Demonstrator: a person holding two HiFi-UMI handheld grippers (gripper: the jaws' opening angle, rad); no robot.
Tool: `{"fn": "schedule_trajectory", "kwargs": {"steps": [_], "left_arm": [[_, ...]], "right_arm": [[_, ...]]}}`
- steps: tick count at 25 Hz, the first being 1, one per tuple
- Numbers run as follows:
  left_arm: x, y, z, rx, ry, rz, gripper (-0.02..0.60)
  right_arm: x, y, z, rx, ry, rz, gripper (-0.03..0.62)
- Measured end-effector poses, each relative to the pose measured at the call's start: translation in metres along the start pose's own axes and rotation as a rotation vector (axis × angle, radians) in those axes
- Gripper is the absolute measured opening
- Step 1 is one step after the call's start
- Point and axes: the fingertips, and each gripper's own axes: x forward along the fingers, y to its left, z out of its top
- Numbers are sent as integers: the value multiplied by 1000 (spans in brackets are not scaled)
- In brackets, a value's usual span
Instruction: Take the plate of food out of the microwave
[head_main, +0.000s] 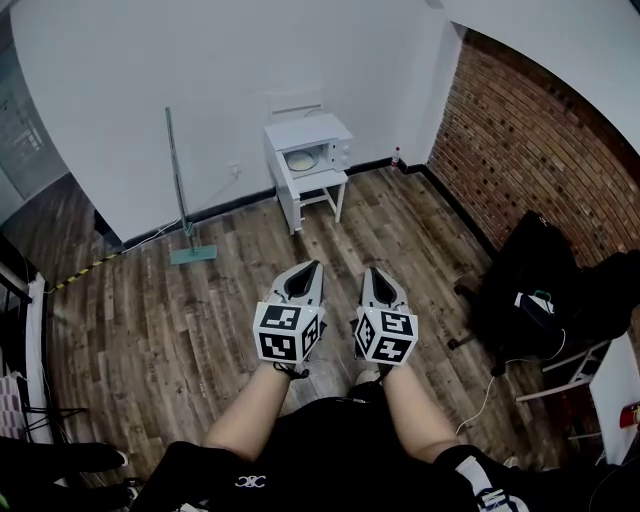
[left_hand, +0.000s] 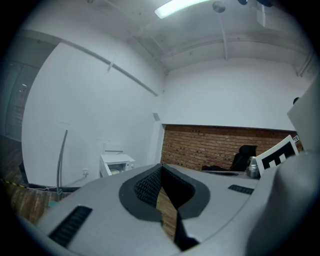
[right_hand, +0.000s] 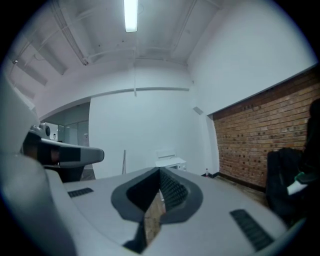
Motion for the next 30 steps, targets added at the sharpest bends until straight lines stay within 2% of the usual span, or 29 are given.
{"fn": "schedule_trajectory", "kwargs": {"steps": [5, 9, 16, 22, 30], "left_arm": [[33, 13, -4, -29, 12, 0, -9], [75, 17, -3, -17, 24, 10, -9], [164, 25, 17, -35, 21, 65, -9], [241, 27, 33, -19, -6, 111, -9], [299, 30, 28, -37, 18, 168, -9]], "right_arm": [[31, -15, -3, 25, 7, -1, 12], [70, -36, 3, 24, 3, 27, 12], [149, -82, 37, 7, 0, 99, 12], [211, -125, 48, 3, 26, 163, 12], [260, -161, 47, 34, 65, 230, 12]]}}
